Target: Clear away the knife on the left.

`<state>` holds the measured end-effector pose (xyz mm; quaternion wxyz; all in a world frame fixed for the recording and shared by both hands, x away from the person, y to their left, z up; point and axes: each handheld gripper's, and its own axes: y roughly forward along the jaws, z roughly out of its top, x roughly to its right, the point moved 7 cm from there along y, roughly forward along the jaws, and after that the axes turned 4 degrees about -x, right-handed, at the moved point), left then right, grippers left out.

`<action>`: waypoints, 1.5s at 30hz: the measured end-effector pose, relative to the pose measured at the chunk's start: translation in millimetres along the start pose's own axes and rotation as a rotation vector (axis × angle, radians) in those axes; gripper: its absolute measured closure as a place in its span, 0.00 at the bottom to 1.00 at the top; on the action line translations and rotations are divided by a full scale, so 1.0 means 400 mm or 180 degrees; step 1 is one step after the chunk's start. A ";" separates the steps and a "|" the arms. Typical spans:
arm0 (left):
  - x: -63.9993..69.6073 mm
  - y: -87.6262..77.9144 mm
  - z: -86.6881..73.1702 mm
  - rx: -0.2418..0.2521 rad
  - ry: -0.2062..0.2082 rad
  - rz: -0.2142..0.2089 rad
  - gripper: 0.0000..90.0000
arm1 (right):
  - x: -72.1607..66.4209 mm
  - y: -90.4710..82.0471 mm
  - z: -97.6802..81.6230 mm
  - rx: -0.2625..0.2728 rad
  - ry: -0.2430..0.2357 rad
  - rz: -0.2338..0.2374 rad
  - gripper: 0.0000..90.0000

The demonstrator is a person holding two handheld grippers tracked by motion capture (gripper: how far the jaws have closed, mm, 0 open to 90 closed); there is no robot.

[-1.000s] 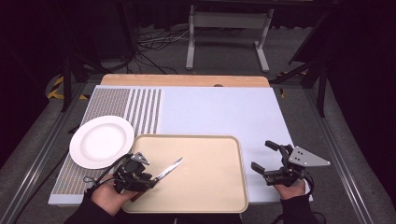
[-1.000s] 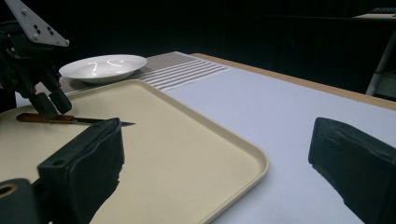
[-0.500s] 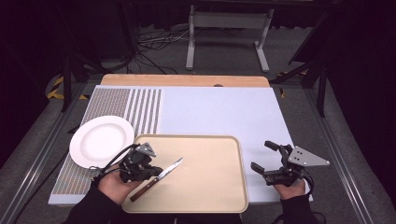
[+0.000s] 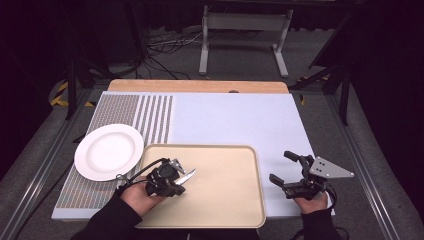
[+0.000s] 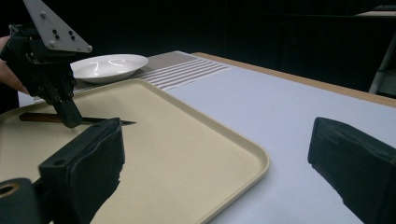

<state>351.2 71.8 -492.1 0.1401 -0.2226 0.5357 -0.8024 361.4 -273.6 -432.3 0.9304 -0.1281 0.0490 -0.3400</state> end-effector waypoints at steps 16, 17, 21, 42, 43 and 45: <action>-0.028 -0.007 -0.027 -0.0059 -0.0089 0.0090 1.00 | -0.002 0.002 -0.001 -0.0027 -0.0013 0.0005 0.05; -0.029 -0.007 -0.027 -0.0054 -0.0084 0.0094 1.00 | -0.002 0.002 -0.001 -0.0025 -0.0012 0.0004 0.05; -0.036 -0.011 -0.035 -0.0036 -0.0108 0.0123 1.00 | -0.002 0.003 -0.001 -0.0028 -0.0021 0.0009 0.05; -0.102 -0.034 -0.063 0.0102 -0.0329 0.0245 1.00 | -0.003 0.006 -0.003 -0.0043 -0.0008 0.0010 0.05; -0.106 -0.035 -0.063 0.0102 -0.0327 0.0260 1.00 | -0.003 0.006 -0.003 -0.0045 -0.0007 0.0010 0.05; -0.108 -0.036 -0.064 0.0106 -0.0341 0.0255 1.00 | -0.003 0.006 -0.003 -0.0048 -0.0008 0.0013 0.05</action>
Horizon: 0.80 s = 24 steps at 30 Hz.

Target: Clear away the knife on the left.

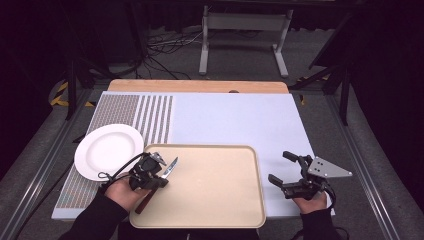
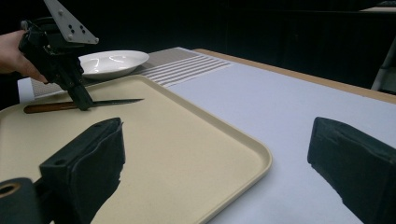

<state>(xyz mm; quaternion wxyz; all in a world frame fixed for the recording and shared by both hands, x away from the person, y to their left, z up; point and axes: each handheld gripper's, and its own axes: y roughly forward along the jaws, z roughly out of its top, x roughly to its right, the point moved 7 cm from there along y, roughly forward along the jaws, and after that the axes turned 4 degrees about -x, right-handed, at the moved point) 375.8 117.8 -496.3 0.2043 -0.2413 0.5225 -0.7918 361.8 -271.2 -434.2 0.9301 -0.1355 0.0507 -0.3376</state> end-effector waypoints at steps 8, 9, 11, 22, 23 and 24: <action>-0.022 -0.007 -0.008 0.0019 -0.0096 0.0057 1.00 | 0.000 0.000 0.000 -0.0004 -0.0011 0.0003 0.05; -0.025 -0.007 -0.008 0.0031 -0.0085 0.0065 1.00 | 0.000 0.000 0.000 -0.0006 -0.0011 0.0005 0.05; -0.028 -0.009 -0.011 0.0035 -0.0088 0.0075 1.00 | 0.000 0.000 0.000 -0.0006 -0.0010 0.0004 0.05; -0.018 -0.010 -0.020 0.0019 -0.0077 0.0042 1.00 | 0.000 0.002 -0.002 -0.0017 0.0002 0.0010 0.05; -0.017 -0.010 -0.021 0.0010 -0.0039 0.0038 1.00 | 0.000 0.003 -0.002 -0.0014 0.0005 0.0012 0.05; -0.015 -0.011 -0.022 0.0000 -0.0025 0.0041 1.00 | 0.001 0.003 -0.002 -0.0023 0.0000 0.0007 0.05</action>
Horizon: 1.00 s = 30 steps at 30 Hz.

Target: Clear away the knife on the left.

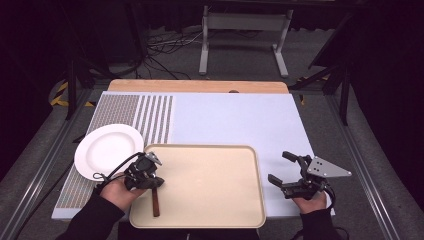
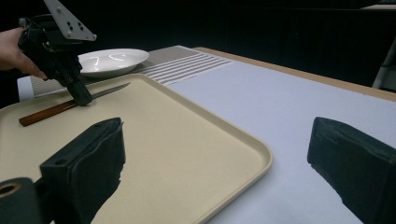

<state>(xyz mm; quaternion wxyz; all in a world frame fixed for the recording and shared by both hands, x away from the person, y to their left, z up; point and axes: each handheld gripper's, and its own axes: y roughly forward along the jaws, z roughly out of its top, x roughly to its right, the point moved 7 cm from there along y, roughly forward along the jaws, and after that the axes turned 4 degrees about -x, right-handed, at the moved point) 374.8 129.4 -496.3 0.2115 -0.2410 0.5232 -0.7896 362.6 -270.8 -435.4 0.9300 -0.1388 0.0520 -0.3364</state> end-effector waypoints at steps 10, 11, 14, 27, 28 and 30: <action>0.016 -0.005 -0.022 -0.0098 0.0028 -0.0054 1.00 | 0.000 0.001 -0.001 -0.0003 0.0005 0.0000 0.05; 0.015 -0.007 -0.025 -0.0109 0.0036 -0.0047 1.00 | 0.000 0.001 -0.001 -0.0009 0.0006 0.0001 0.05; 0.015 -0.009 -0.031 -0.0123 0.0046 -0.0064 1.00 | 0.000 0.002 -0.001 -0.0015 0.0005 -0.0003 0.05; 0.011 -0.019 -0.054 -0.0177 0.0045 -0.0055 1.00 | 0.001 0.000 -0.002 -0.0016 0.0009 -0.0011 0.05; 0.010 -0.020 -0.056 -0.0184 0.0044 -0.0047 1.00 | 0.001 0.001 -0.002 -0.0023 0.0011 -0.0008 0.05; 0.009 -0.021 -0.059 -0.0182 0.0037 -0.0037 0.99 | 0.000 0.004 -0.002 -0.0035 0.0004 -0.0002 0.06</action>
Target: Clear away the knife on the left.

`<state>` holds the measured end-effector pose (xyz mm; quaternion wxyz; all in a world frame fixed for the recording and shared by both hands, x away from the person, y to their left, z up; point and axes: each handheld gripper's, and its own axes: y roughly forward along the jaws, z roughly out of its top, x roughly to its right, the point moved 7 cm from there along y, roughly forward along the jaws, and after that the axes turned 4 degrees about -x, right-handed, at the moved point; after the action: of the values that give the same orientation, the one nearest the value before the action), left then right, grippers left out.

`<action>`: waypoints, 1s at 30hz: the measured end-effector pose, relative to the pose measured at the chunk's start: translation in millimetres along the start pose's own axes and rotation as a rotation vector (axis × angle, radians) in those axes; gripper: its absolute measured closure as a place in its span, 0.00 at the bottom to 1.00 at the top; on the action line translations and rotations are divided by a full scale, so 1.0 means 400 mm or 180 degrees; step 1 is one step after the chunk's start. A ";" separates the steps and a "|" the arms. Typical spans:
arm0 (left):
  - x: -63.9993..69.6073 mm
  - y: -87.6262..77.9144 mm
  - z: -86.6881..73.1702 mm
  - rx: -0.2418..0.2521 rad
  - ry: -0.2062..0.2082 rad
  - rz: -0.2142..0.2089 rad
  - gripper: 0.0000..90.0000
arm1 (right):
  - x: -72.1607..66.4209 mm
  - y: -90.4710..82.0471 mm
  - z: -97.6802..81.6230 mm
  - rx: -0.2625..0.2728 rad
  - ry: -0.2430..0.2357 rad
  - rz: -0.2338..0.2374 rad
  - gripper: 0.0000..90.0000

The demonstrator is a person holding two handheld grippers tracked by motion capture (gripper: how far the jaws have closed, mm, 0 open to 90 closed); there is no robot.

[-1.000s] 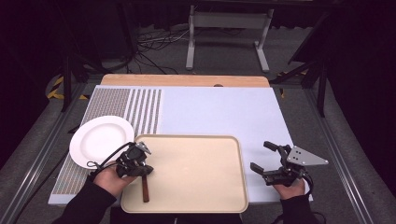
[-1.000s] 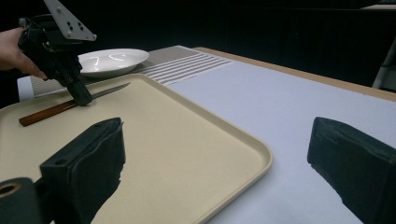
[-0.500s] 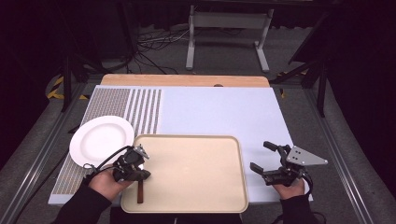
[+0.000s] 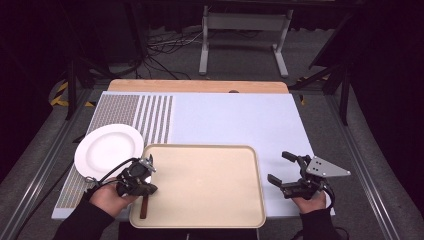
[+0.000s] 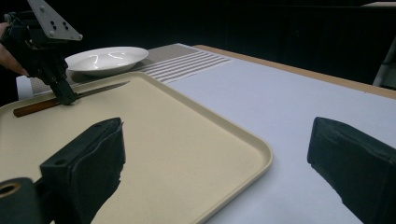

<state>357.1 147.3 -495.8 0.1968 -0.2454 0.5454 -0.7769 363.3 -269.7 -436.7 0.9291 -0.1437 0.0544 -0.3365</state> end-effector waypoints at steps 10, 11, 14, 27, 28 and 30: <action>0.003 -0.056 0.012 0.0422 0.0027 -0.0097 0.60 | -0.001 0.006 0.001 -0.0013 0.0009 0.0014 0.06; 0.004 -0.069 0.013 0.0509 0.0004 -0.0116 0.54 | -0.001 0.007 0.000 -0.0023 -0.0002 0.0013 0.06; 0.001 -0.083 0.018 0.0640 -0.0018 -0.0144 0.42 | -0.001 0.004 0.002 -0.0003 -0.0019 -0.0003 0.06; -0.028 -0.174 -0.009 0.1333 0.0036 -0.0018 0.12 | 0.001 0.000 0.003 0.0021 -0.0014 -0.0034 0.05; -0.032 -0.178 -0.014 0.1351 0.0040 0.0006 0.08 | 0.001 0.000 0.003 0.0021 -0.0012 -0.0035 0.05; -0.037 -0.185 -0.021 0.1428 0.0031 0.0008 0.07 | 0.001 0.001 0.003 0.0021 -0.0010 -0.0037 0.05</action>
<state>361.1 186.4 -430.8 0.2448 -0.1911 0.3602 -0.8796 363.9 -269.3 -435.5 0.9276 -0.1416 0.0510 -0.3419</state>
